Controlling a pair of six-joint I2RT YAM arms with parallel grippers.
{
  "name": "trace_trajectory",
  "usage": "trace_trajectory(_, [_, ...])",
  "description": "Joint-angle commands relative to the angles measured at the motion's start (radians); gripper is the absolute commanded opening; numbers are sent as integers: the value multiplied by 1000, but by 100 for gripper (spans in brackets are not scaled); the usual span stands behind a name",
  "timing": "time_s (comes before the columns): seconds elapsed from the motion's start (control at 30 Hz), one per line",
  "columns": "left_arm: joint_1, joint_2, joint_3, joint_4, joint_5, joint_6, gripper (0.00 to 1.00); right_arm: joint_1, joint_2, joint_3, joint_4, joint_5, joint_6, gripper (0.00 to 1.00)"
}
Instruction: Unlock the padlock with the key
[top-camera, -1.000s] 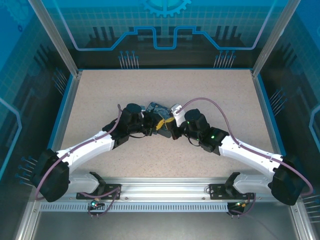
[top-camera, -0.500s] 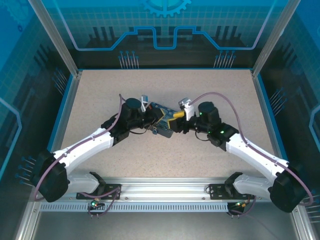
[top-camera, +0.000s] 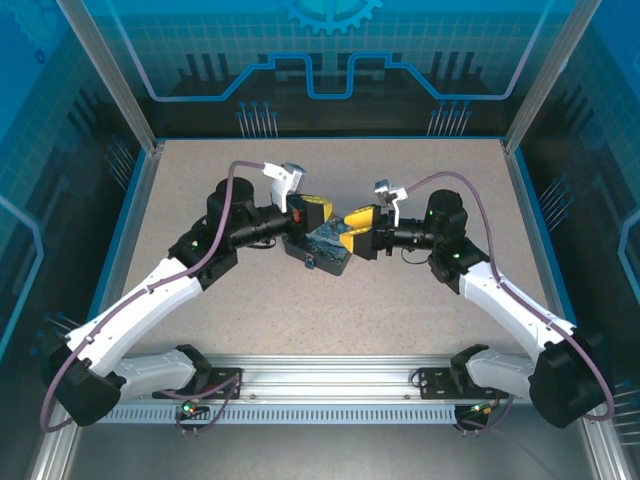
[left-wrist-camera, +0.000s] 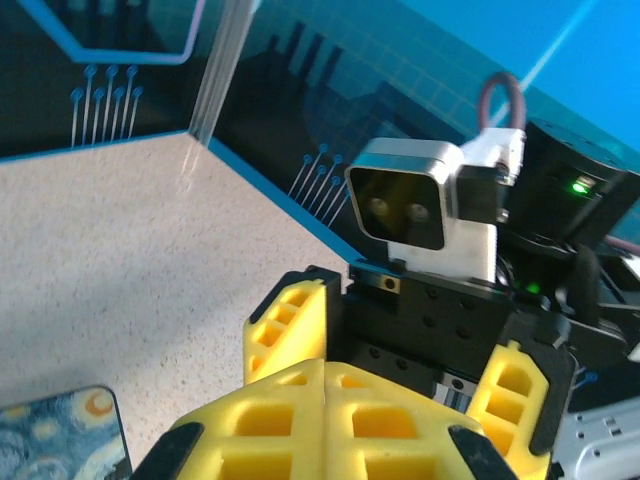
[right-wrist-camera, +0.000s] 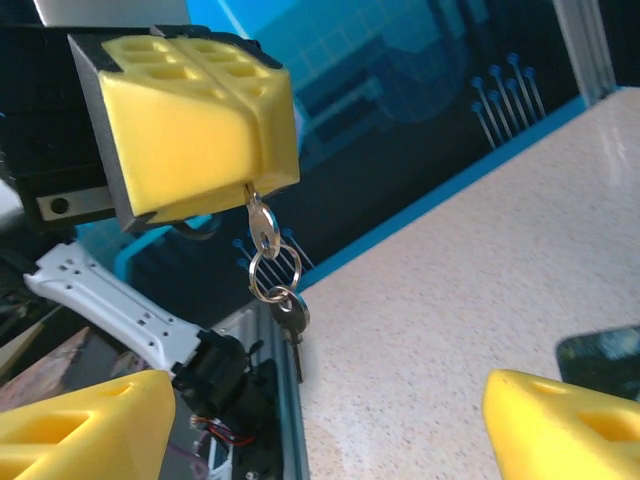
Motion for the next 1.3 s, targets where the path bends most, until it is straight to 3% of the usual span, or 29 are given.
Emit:
trace_trajectory(0.0, [-3, -10, 46, -44, 94, 158, 0, -12, 5, 35, 145, -83, 61, 80])
trace_trajectory(0.77, [-2, 17, 81, -47, 119, 160, 0, 59, 71, 100, 209, -33, 91, 41])
trace_trajectory(1.27, [-3, 16, 78, -53, 92, 167, 0, 61, 61, 90, 201, -18, 99, 3])
